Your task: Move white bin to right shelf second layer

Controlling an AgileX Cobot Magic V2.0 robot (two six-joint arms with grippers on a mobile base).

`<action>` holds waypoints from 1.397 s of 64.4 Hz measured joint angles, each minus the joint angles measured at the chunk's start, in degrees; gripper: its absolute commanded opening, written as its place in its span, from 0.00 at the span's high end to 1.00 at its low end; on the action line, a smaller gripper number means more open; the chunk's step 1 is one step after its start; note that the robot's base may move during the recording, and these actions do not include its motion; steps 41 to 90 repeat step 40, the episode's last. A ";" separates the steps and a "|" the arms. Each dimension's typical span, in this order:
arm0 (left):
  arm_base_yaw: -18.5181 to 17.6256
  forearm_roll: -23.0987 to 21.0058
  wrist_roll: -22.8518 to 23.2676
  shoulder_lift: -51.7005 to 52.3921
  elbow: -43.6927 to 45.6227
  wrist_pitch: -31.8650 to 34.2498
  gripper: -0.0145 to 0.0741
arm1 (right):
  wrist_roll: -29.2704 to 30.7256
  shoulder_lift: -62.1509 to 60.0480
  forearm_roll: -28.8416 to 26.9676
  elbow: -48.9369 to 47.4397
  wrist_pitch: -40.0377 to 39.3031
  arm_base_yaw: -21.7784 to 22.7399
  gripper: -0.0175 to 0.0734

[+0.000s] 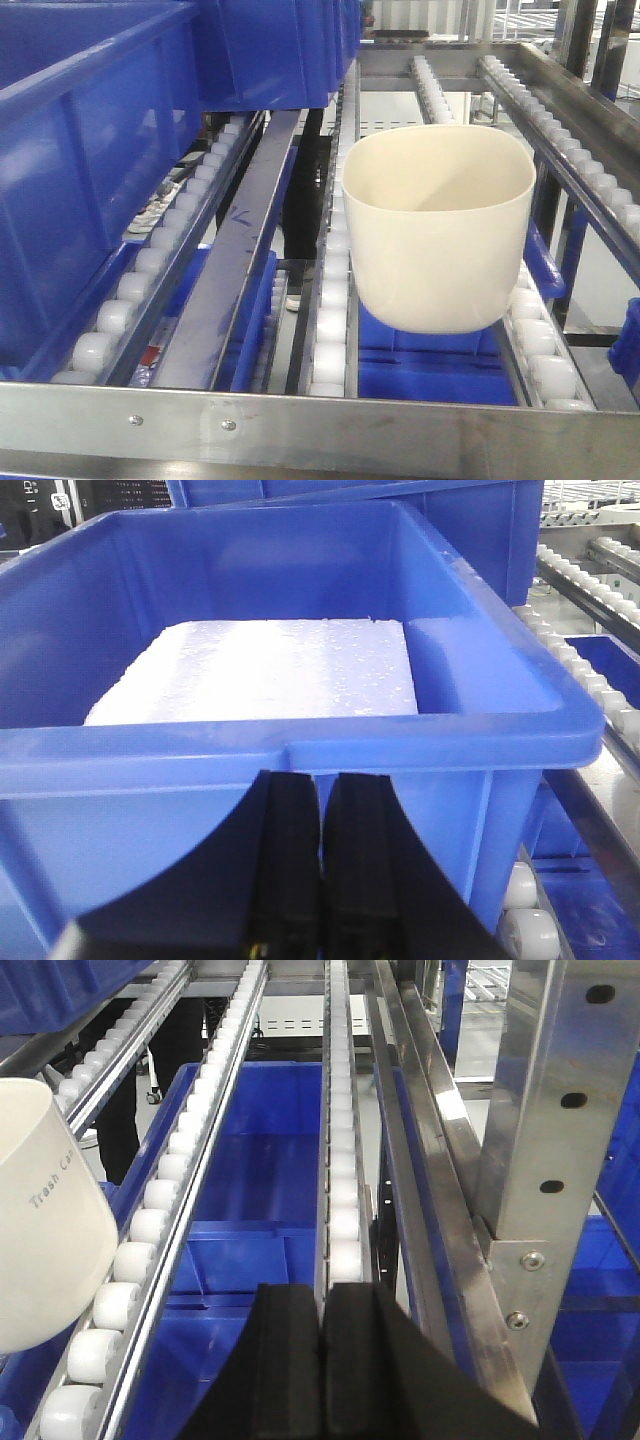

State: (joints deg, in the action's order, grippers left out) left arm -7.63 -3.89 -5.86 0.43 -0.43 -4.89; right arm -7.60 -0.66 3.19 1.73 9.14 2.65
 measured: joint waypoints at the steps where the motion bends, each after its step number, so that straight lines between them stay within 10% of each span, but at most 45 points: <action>1: 0.00 0.00 0.00 0.00 0.00 0.00 0.74 | 0.00 0.00 0.00 0.00 0.00 0.00 0.75; 90: 0.00 0.00 0.00 0.00 0.00 0.00 0.74 | 0.00 0.00 -0.11 0.00 0.00 0.00 0.75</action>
